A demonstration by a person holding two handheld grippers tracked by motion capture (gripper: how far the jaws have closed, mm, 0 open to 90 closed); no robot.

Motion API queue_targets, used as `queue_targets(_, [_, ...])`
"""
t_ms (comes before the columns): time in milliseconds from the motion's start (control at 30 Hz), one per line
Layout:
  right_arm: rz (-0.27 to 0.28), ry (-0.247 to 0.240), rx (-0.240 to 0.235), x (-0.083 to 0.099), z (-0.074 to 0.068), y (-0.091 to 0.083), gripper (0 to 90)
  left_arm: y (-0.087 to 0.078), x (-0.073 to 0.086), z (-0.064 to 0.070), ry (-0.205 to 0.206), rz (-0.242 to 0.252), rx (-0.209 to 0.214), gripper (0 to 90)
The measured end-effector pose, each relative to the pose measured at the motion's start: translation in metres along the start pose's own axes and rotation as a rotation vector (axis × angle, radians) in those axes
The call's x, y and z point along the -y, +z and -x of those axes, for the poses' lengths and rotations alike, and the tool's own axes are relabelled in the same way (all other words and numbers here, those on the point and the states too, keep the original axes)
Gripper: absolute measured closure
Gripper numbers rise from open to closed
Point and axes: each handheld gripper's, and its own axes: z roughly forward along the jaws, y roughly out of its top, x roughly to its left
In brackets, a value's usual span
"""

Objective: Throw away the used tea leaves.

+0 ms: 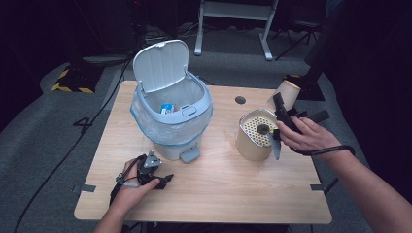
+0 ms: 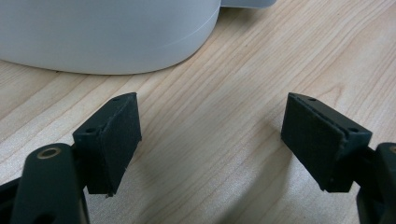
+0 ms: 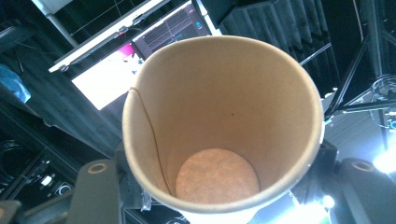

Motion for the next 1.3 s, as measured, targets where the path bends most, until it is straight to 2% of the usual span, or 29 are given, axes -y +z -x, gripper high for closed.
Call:
queue_targets(33, [0.005,-0.006,0.002,-0.001,0.001,0.000,36.2,0.000,0.000,0.000,-0.002,0.000,0.001,20.2])
queue_targets(167, [0.012,0.026,0.002,-0.002,0.001,-0.001,35.6,0.000,0.000,0.000,-0.009,0.003,0.008,20.1])
queue_targets(233, [0.014,0.047,0.000,-0.001,0.002,-0.001,35.3,0.000,0.001,-0.001,0.000,0.002,0.011,20.2])
queue_targets(267, [0.035,0.117,-0.027,0.002,0.003,-0.001,34.8,-0.001,0.001,-0.002,0.004,0.001,0.010,20.2])
queue_targets(300, [0.035,0.117,-0.027,0.002,0.003,-0.001,34.8,-0.002,0.002,-0.003,0.007,0.001,0.010,20.2])
queue_targets(333, [0.057,0.209,-0.063,0.007,0.005,0.000,34.3,-0.002,0.002,-0.004,0.001,0.002,0.015,20.2])
queue_targets(367, [0.057,0.209,-0.063,0.007,0.005,0.000,34.3,-0.003,0.003,-0.005,0.005,0.000,0.015,20.2])
queue_targets(500, [0.146,0.458,-0.168,0.020,0.004,0.005,33.4,-0.005,0.005,-0.007,0.000,0.001,0.006,20.2])
queue_targets(533, [0.153,0.510,-0.191,0.023,0.004,0.005,33.3,-0.005,0.005,-0.008,0.001,0.000,0.005,20.1])
queue_targets(633, [0.206,0.761,-0.298,0.033,-0.001,0.009,32.9,-0.005,0.006,-0.008,0.000,0.000,0.005,20.1])
queue_targets(667, [0.223,0.819,-0.321,0.035,-0.001,0.010,32.9,-0.005,0.006,-0.008,0.000,0.000,0.005,20.1])
queue_targets(700, [0.242,0.916,-0.358,0.039,-0.003,0.011,32.8,-0.005,0.006,-0.008,0.000,0.000,0.005,20.1])
queue_targets(733, [0.279,1.071,-0.415,0.046,-0.005,0.014,32.6,-0.005,0.006,-0.008,0.000,0.001,0.005,20.1])
queue_targets(767, [0.279,1.071,-0.415,0.046,-0.005,0.014,32.6,-0.005,0.006,-0.008,0.000,0.001,0.005,20.1])
queue_targets(800, [0.296,1.128,-0.435,0.048,-0.007,0.014,32.6,-0.005,0.006,-0.008,-0.001,0.001,0.005,20.1])
queue_targets(833, [0.307,1.205,-0.469,0.050,-0.009,0.015,32.4,-0.005,0.006,-0.007,0.000,0.001,0.003,20.1])
queue_targets(867, [0.356,1.398,-0.547,0.055,-0.016,0.017,32.3,-0.005,0.006,-0.007,-0.001,0.001,0.002,20.2])
queue_targets(900, [0.356,1.398,-0.547,0.055,-0.016,0.017,32.3,-0.005,0.006,-0.007,-0.002,0.000,0.000,20.2])
queue_targets(1000, [0.433,1.696,-0.680,0.064,-0.031,0.022,32.0,-0.005,0.006,-0.007,-0.002,-0.001,0.000,20.2])
queue_targets(1033, [0.433,1.696,-0.680,0.064,-0.031,0.022,32.0,-0.005,0.006,-0.007,-0.003,-0.001,0.001,20.2])
queue_targets(1100, [0.459,1.785,-0.746,0.066,-0.037,0.023,31.6,-0.005,0.006,-0.007,-0.004,0.000,0.000,20.2])
queue_targets(1200, [0.491,1.870,-0.830,0.067,-0.043,0.025,31.5,-0.005,0.006,-0.007,-0.005,0.001,-0.002,20.2])
queue_targets(1300, [0.549,1.987,-0.901,0.069,-0.046,0.025,31.3,-0.005,0.006,-0.006,-0.006,0.003,-0.004,20.3])
